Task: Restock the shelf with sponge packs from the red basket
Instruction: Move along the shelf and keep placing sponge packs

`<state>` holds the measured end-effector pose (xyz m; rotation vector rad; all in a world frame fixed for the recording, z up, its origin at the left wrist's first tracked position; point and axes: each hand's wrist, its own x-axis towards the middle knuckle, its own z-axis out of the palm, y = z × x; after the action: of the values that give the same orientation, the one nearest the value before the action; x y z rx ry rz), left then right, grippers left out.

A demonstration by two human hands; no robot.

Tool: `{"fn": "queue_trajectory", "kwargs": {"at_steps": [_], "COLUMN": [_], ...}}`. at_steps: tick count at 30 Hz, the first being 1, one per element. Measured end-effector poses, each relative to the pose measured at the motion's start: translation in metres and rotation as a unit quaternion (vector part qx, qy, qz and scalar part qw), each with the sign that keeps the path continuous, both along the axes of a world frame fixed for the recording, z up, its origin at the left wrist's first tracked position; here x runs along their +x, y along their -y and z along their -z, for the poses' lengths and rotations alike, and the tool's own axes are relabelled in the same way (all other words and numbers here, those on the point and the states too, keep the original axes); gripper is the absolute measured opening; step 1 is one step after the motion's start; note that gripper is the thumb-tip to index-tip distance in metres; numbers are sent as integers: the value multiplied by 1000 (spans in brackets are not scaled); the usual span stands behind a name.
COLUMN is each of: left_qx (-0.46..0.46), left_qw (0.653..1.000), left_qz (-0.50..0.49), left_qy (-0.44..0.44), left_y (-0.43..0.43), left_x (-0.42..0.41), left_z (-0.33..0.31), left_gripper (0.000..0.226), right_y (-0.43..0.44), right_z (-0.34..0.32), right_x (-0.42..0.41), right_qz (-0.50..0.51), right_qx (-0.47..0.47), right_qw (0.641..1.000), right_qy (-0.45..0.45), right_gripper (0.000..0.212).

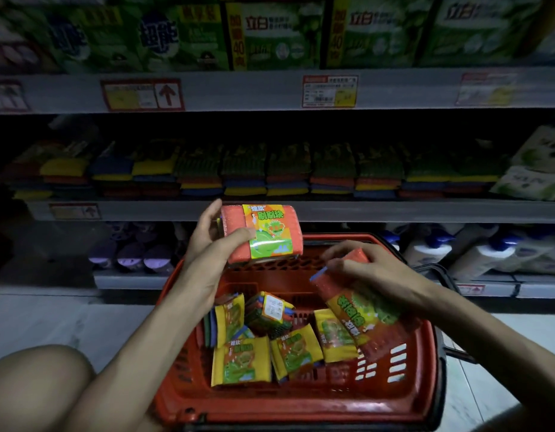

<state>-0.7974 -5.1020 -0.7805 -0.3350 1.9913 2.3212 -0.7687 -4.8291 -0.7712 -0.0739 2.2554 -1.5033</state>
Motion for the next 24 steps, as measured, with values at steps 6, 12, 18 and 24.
{"fn": "queue_trajectory", "kwargs": {"at_steps": [6,12,18,24], "left_qx": [-4,-6,-33,-106], "left_qw": [999,998,997,991], "left_qz": [27,48,56,72], "left_qy": [-22,-31,-34,-26], "left_y": [-7,-18,-41,-79], "left_x": [4,14,19,23], "left_z": [-11,-16,-28,-48], "left_gripper": [51,65,74,76], "right_y": [-3,-11,-19,-50], "right_z": [-7,-13,-14,-29], "right_x": [5,14,26,32], "right_qz": [30,-61,-40,24], "right_qx": [31,-17,-87,-126], "right_qw": [998,997,993,988], "right_qy": [-45,-43,-64,-82], "right_gripper": [28,62,78,75]}}
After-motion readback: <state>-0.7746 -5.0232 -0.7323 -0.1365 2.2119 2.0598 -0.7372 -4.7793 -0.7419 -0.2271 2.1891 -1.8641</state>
